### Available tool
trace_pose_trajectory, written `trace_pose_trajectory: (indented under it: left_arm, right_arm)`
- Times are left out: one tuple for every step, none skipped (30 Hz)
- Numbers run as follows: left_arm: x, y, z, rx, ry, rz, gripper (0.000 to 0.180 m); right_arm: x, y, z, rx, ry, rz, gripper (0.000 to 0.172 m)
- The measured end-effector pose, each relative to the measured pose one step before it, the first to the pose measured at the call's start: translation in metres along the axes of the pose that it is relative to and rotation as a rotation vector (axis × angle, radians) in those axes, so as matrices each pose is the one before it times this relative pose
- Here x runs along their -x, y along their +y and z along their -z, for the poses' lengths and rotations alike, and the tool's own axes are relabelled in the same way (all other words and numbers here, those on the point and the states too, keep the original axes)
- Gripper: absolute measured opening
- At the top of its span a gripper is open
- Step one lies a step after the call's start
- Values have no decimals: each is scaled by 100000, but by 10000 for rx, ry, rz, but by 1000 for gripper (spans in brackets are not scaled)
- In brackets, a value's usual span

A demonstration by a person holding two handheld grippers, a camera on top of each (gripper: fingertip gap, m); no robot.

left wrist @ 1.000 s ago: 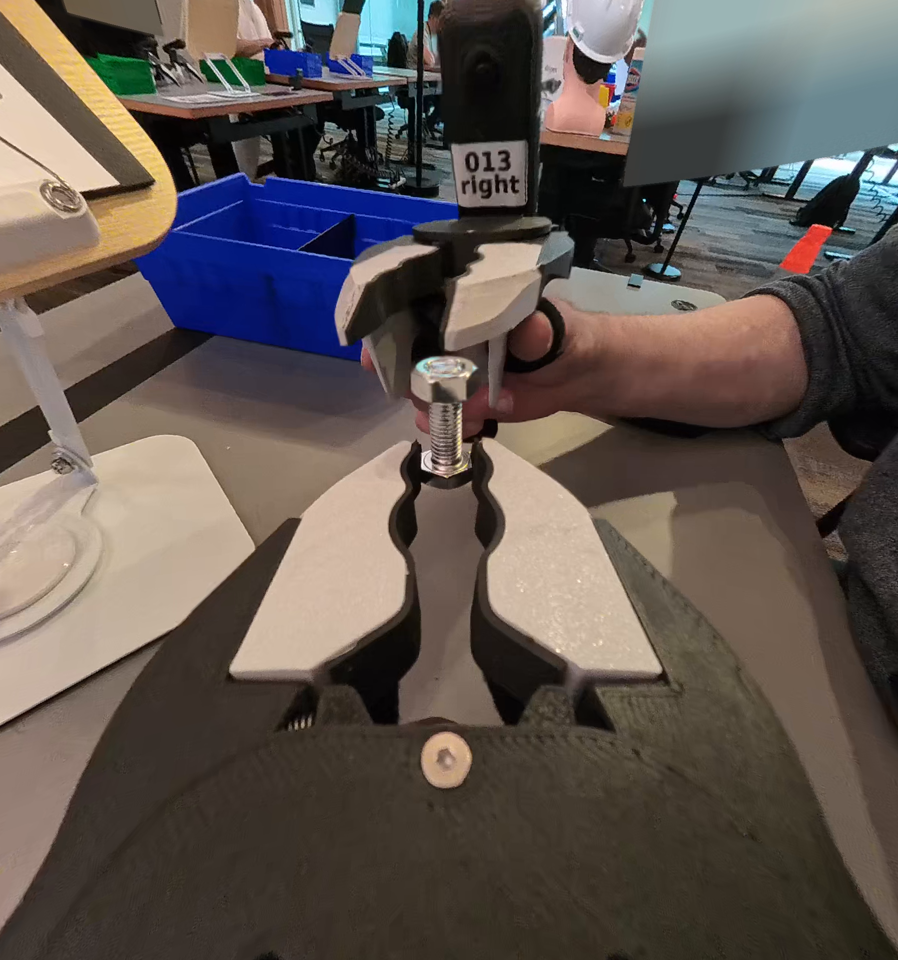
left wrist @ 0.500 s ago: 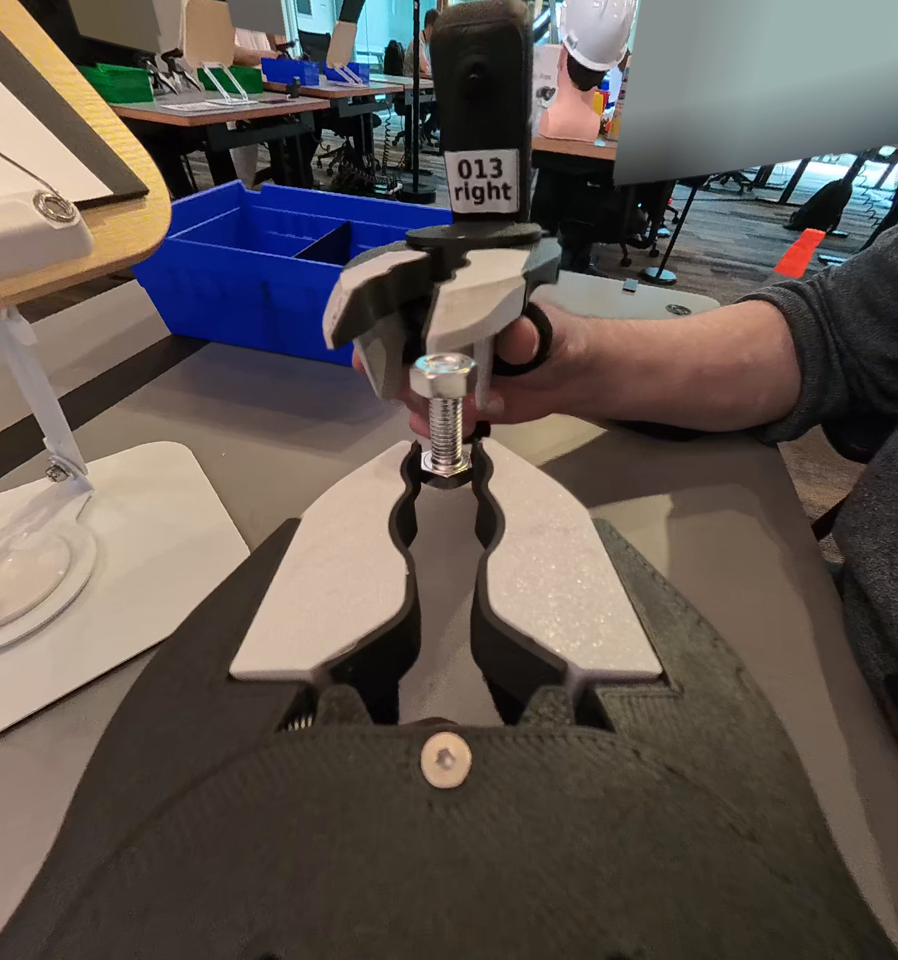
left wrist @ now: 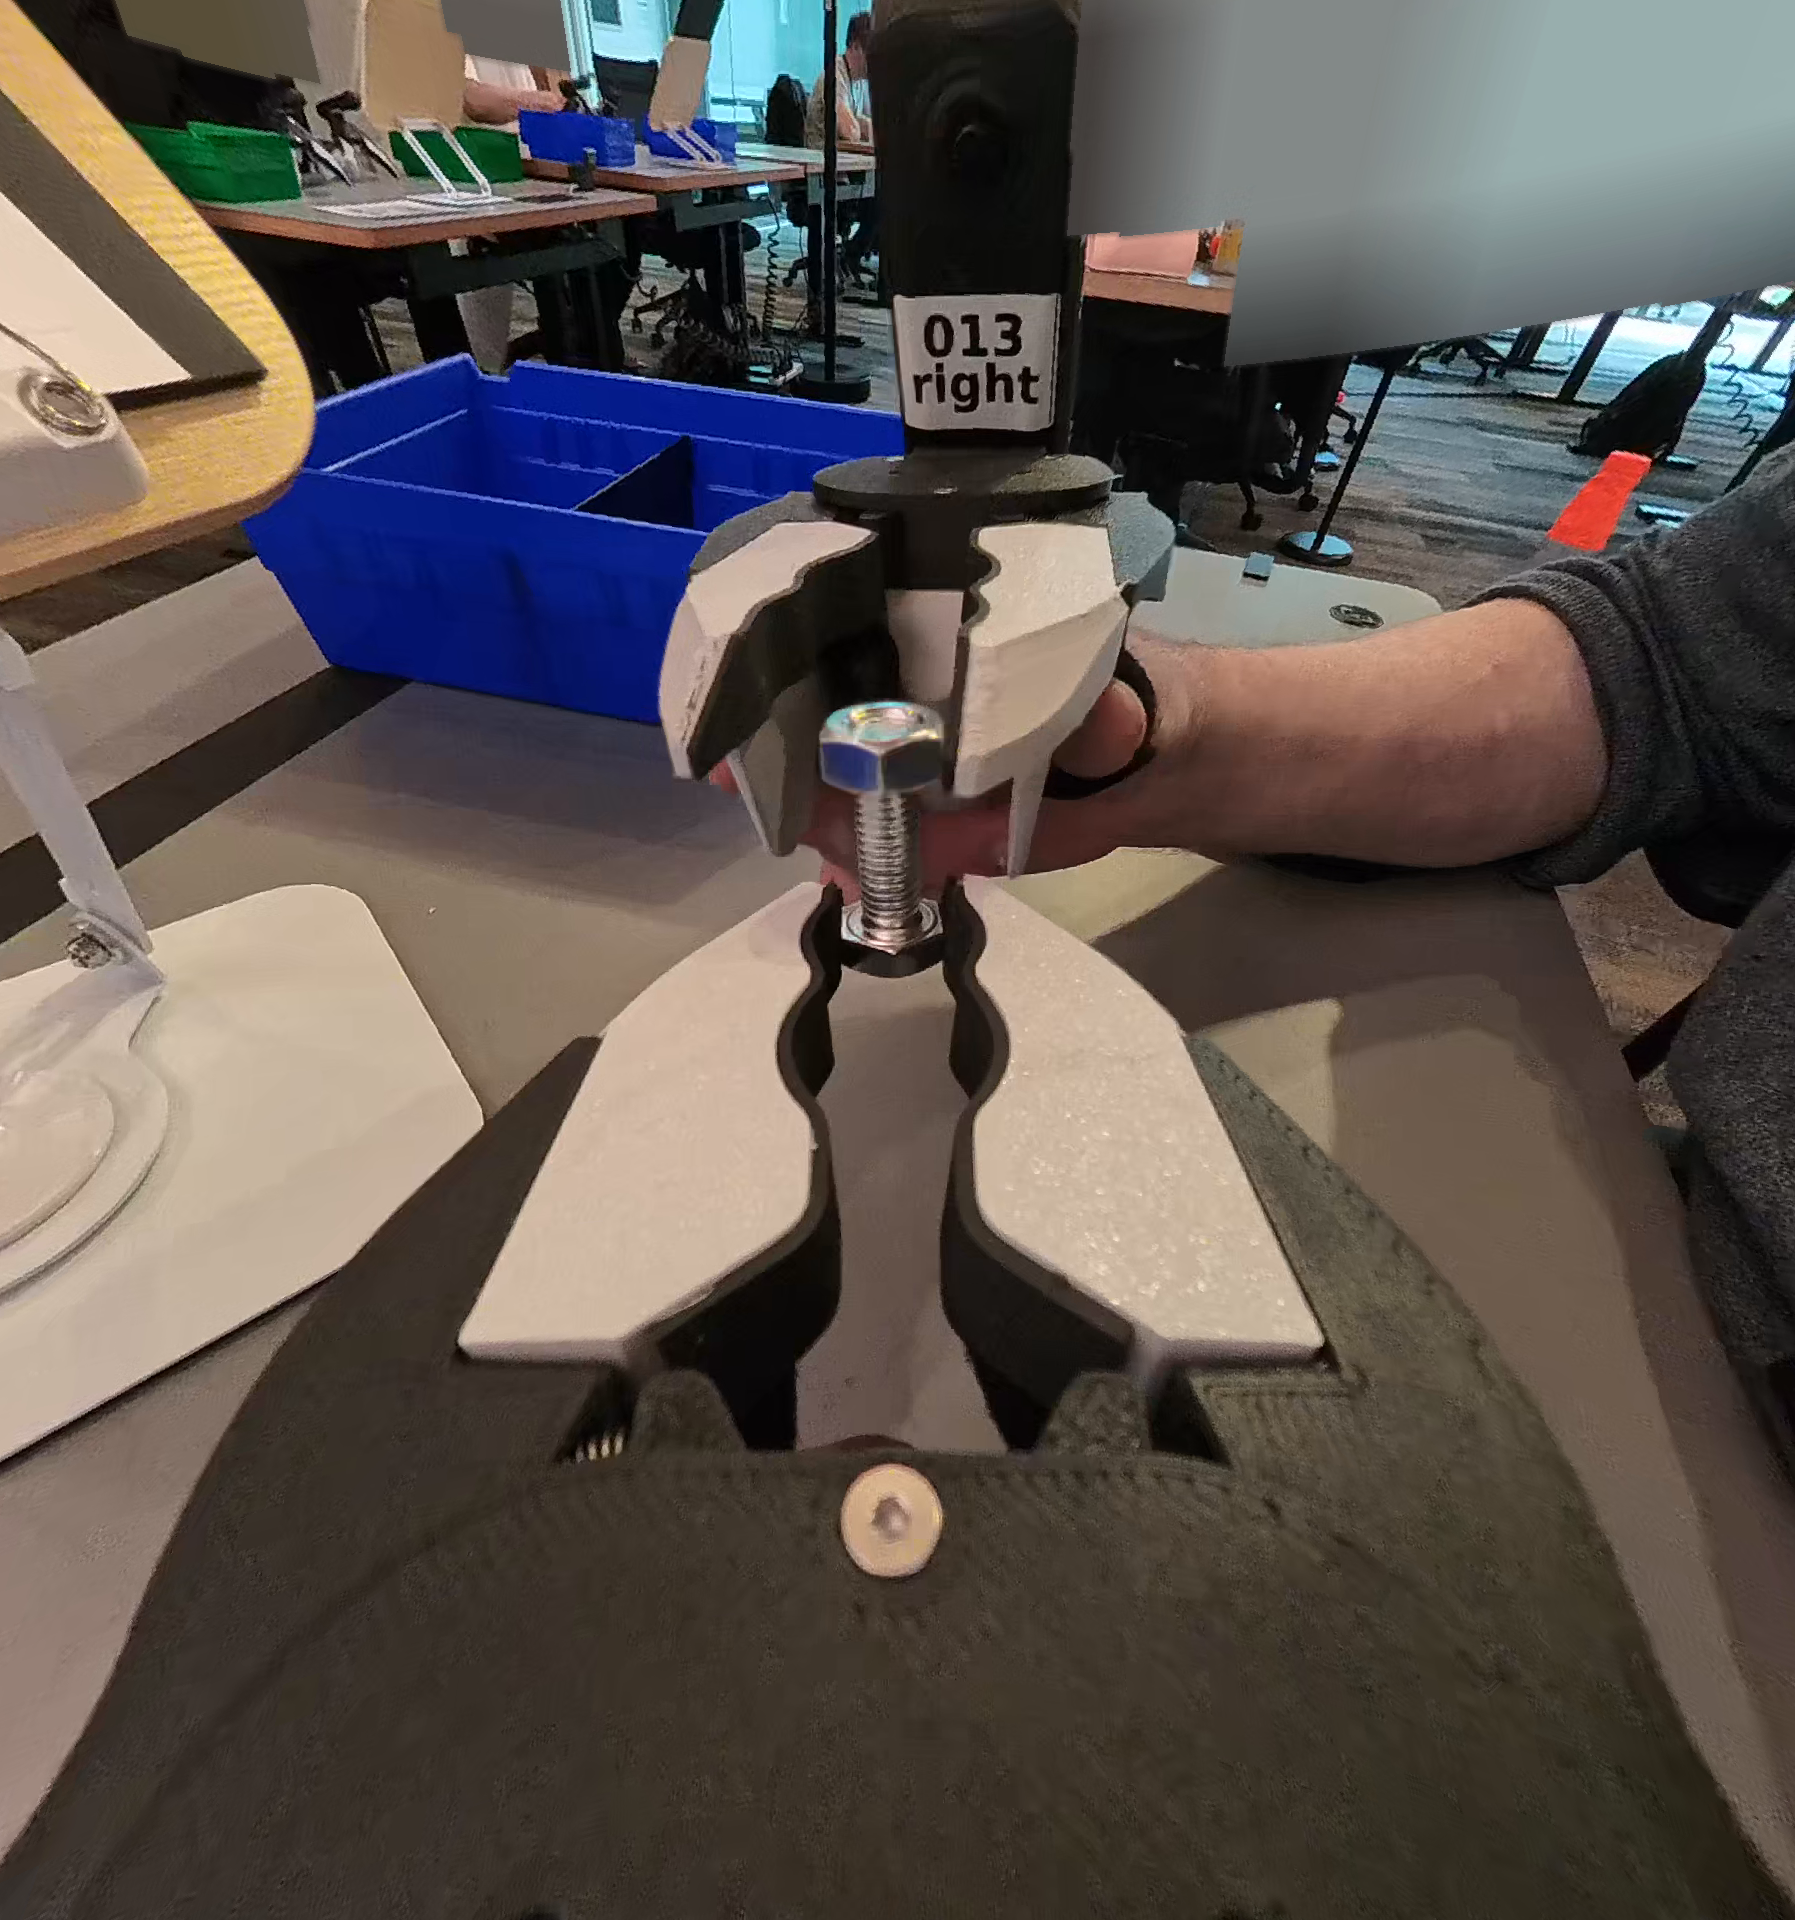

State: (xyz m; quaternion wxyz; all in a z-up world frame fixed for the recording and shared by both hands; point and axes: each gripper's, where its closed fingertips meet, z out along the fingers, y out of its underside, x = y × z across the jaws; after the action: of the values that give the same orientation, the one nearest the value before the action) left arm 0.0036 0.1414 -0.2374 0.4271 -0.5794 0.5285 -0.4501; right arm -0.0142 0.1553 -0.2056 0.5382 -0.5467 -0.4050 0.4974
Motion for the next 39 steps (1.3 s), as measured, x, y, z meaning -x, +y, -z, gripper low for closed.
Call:
trace_pose_trajectory:
  left_arm:
    - [112, -23, 70, 6, -36, 20, 18]
    - [142, -32, 83, -14, -57, -9, 18]
    - [130, -35, 109, -36, -11, 27, 18]
    - [13, -23, 109, -46, 58, 13, 18]
    - [74, 93, 37, 46, -55, -43, 18]
    - [35, 87, 8, 35, -40, -58, 18]
    - [-29, 65, -43, 15, 35, 35, 18]
    - [-38, 25, -49, -11, 29, 46, 18]
    - [-5, 60, -65, 18, -24, -32, 18]
    - [-87, 105, -92, 71, 22, -50, 18]
    - [-96, 58, -94, 48, 15, -51, 18]
    - [-109, 18, -67, 24, 7, -47, 18]
    - [-129, 25, -79, 34, 27, -43, 18]
    - [-84, -29, -44, 6, -2, -38, 18]
    - [-61, -52, -6, -11, 5, -10, 18]
    - [-15, -13, -8, 18, 3, 12, 18]
    - [68, -45, 24, -16, -20, 10, 18]
    - [112, -51, 71, -21, -29, 24, 18]
    - [84, -108, 122, -52, 27, 45, 18]
    - [101, -145, 150, -66, -7, 12, 18]
    - [34, -96, 126, -31, -8, -62, 18]
    - [-32, 34, 24, 58, -2, -67, 18]
    - [9, 65, -31, 53, -39, -55, 18]
    - [24, 109, -53, 53, -36, -11, 18]
    - [-10, 107, -54, 35, 15, 17, 18]
    - [43, 112, -42, 36, -32, 0, 18]
    - [107, 82, -19, 41, -81, -17, 18]
    - [13, 27, -25, 30, -26, -18, 18]
    - [-104, -44, -40, -4, 35, -34, 18]
    - [-84, -71, -46, -9, -3, -51, 18]
    - [-107, -73, -40, -3, 17, -40, 18]
    - [-134, -54, -38, 5, 43, -22, 18]
    - [-104, -63, -9, -10, 8, -39, 18]
    - [-58, -62, 24, -16, -11, -38, 18]
    - [10, -17, 22, 17, -1, 15, 18]
    - [51, -84, 58, -42, 0, 16, 18]
    - [37, -93, 62, -51, 9, 20, 18]
    - [20, -66, 44, -22, 16, 14, 18]
    - [39, -15, 40, -4, -8, 3, 18]
  right_arm:
    - [-157, -33, 243, -17, 38, -1, 36]
    - [-245, -1, 215, 2, 83, -52, 36]
    - [-376, -1, 196, 10, 183, -73, 36]
    - [-445, -23, 203, 1, 236, -38, 32]
    - [-211, -48, 162, -14, 68, -14, 32]
    - [159, -82, 55, -26, -135, -9, 32]
    - [342, -61, -53, 14, -151, 91, 32]
    - [358, -46, -127, 46, -93, 166, 33]
    - [381, -78, -181, 27, -117, 126, 34]
    - [309, -89, -215, -1, -110, 37, 35]
    - [183, -12, -233, 25, -58, -8, 35]
    - [94, 75, -218, 39, -10, 19, 36]
    - [53, 132, -166, 26, 1, 18, 36]
    - [-10, 191, -103, 50, -8, -21, 35]
    - [-95, 182, 28, 54, 9, -35, 35]
    - [-103, 32, 138, -37, -2, -45, 36]
    - [-104, -29, 177, -40, -12, -73, 36]
    - [-129, -26, 196, -29, 4, -54, 36]
    - [-136, -82, 219, -64, 25, -24, 36]
    - [-195, -136, 241, -82, 90, -7, 34]
    - [-176, -132, 199, -46, 93, 23, 33]
    - [-59, -42, 70, 59, 47, 62, 32]
    - [21, -59, 11, 56, 2, 63, 32]
    - [132, -224, 18, -94, -66, 9, 32]
    - [200, -259, 18, -122, -121, -64, 33]
    - [203, -85, -56, 13, -105, -49, 35]
    - [185, 163, -175, 205, -32, 77, 36]
    - [227, 168, -271, 195, -19, 152, 37]
    - [212, 16, -294, 37, -7, 108, 37]
    - [127, -26, -257, -44, 6, 33, 37]
    - [-10, 56, -176, -25, 12, -18, 37]
    - [-49, 138, -52, 8, -10, -37, 37]
    - [-71, 89, 65, -13, -24, -55, 36]
    - [-51, 15, 162, -50, -30, -57, 35]
    - [-86, -9, 202, -35, -1, -48, 36]
    - [-98, -50, 210, -30, 31, -15, 35]
    - [-106, -80, 207, -53, 34, 16, 35]
    - [-118, -68, 177, -28, 28, -2, 35]
    - [-173, -22, 144, -7, 55, -49, 34]
